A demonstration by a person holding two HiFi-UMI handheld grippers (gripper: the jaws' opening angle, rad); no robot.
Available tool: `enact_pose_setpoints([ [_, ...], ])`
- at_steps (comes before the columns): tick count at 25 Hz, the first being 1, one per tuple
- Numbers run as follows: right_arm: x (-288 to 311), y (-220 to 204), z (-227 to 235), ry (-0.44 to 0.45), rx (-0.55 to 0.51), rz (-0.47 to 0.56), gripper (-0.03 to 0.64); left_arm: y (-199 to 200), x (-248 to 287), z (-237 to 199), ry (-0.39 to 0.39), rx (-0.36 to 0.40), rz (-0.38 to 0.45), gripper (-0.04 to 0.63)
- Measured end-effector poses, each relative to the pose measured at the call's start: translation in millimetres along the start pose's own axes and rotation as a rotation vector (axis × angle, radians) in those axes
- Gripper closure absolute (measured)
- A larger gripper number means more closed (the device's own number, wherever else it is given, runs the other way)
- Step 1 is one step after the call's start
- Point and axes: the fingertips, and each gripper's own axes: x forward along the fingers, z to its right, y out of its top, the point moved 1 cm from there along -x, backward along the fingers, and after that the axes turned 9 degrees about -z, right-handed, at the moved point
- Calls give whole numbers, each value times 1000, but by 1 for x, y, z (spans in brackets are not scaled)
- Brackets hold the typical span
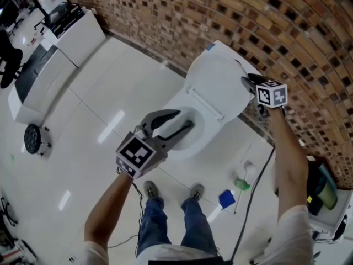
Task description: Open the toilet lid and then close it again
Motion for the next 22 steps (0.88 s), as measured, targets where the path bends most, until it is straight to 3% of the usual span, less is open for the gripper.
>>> enact_pose_setpoints([
  [4,-12,13,-21,-51,-179,-21,480,6,-11,-9,44,-9,47,413],
  [7,-22,-5,-75,-88,-292,-64,482,1,-31,0,51,-23,55,413],
  [11,-29,-26,-159,-203,-379,-9,480,-9,-65,7,53,21,40,413],
  [17,-22,-74,-265,-394,-577,23,476,-23,-95,13,84,57,64,413],
  [22,17,-134,-330,-438,-726,-25,454,-52,-111,23,86,82,66,413],
])
